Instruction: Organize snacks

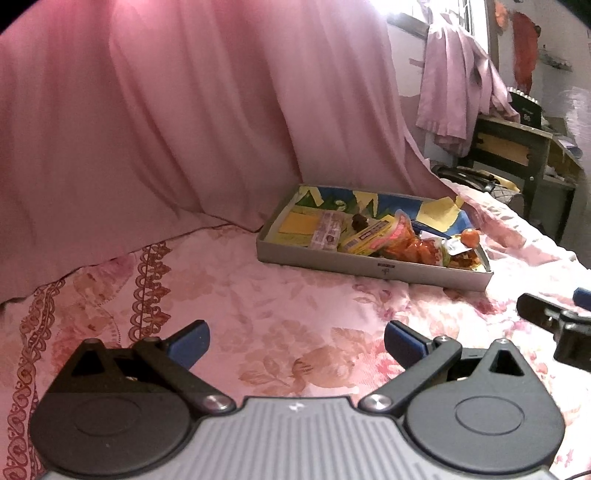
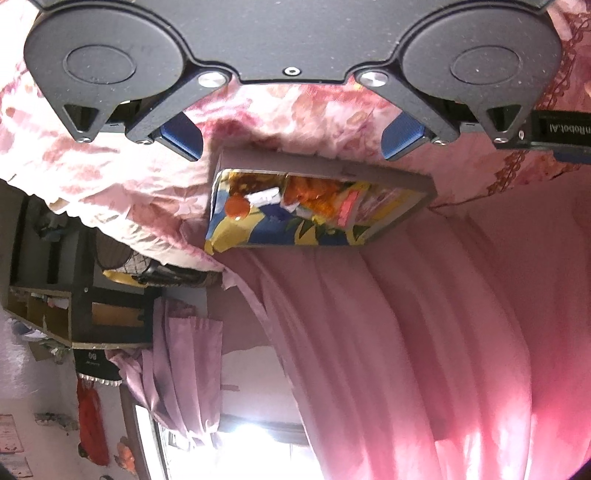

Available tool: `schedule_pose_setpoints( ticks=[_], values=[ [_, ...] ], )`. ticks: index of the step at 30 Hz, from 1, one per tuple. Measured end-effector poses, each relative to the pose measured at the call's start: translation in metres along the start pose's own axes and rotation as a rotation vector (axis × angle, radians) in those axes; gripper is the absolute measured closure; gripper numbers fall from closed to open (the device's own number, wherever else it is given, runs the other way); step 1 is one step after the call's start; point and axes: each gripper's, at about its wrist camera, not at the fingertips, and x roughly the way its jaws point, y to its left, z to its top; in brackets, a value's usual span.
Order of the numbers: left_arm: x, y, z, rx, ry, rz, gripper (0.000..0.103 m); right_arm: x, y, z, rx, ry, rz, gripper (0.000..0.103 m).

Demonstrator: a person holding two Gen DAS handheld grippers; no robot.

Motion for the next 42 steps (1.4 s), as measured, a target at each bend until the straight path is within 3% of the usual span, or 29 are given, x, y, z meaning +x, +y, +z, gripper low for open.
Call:
schedule_pose_setpoints(
  ticks=[17, 42],
  values=[
    [0.007, 0.003, -0.008, -0.013, 0.007, 0.015, 0.0, 0.013, 0.003, -0.014, 0.031, 0.076, 0.026, 0.001],
    [0.008, 0.004, -0.01, 0.006, 0.012, 0.025, 0.0, 0.018, 0.004, -0.014, 0.035, 0.095, 0.026, 0.001]
  ],
)
